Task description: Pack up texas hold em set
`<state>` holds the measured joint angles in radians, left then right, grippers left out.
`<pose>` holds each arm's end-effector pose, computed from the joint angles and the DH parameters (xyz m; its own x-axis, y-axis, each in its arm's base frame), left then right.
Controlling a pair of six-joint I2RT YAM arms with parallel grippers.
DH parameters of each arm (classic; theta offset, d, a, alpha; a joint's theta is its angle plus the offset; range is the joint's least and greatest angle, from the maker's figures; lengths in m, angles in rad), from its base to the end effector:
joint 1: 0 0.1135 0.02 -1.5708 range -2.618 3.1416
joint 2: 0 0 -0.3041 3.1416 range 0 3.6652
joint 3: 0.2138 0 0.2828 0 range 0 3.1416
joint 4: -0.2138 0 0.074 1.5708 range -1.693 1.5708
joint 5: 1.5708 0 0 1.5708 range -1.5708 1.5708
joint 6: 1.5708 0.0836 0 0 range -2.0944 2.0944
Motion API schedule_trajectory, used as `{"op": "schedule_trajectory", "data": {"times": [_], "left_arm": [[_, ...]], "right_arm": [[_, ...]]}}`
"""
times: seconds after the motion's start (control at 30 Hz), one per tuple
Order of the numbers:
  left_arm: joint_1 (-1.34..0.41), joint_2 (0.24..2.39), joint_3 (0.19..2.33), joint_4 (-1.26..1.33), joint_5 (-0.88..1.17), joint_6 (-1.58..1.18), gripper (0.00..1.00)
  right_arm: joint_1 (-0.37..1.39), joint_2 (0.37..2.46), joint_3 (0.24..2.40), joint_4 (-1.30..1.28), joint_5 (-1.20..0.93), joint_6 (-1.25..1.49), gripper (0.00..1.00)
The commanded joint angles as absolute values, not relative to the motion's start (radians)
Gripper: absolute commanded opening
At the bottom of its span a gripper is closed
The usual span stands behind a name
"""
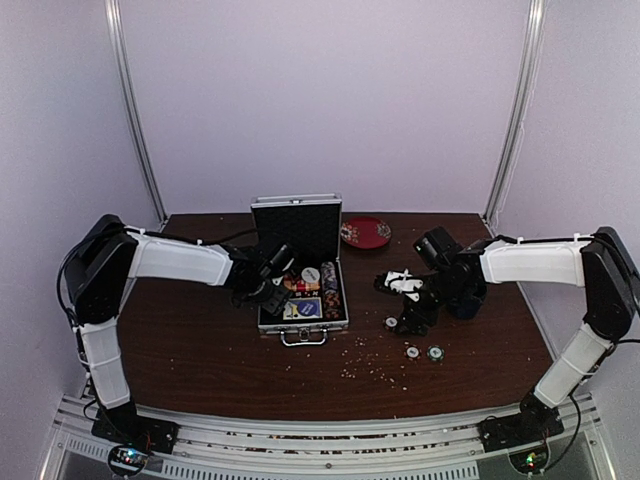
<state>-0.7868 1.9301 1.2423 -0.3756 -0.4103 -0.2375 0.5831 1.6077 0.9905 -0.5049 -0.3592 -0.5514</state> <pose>0.3426 -0.2963 0.1374 -0.7204 0.4169 -0.5543 0.3529 0.9083 0.2245 0.2821 0.2213 0.1692 -0.3039 -0.7880 -0.5354 -0.9415 0.3343 0.0425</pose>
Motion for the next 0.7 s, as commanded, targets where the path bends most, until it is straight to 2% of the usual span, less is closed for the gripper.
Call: {"op": "schedule_trajectory", "data": {"times": [0.0,0.33,0.67], "left_arm": [[-0.784,1.856,1.267,-0.42,-0.337,-0.204,0.72],[-0.773,1.765,1.23,-0.492,-0.285,-0.188,0.73],[-0.705,1.815,1.176,-0.441,-0.17,-0.181,0.73]], "right_arm": [[0.588,1.618,1.011,-0.515,-0.354,-0.559,0.84],[0.588,1.613,1.011,-0.518,-0.356,-0.56,0.84],[0.589,1.61,1.011,-0.522,-0.356,-0.561,0.84]]}}
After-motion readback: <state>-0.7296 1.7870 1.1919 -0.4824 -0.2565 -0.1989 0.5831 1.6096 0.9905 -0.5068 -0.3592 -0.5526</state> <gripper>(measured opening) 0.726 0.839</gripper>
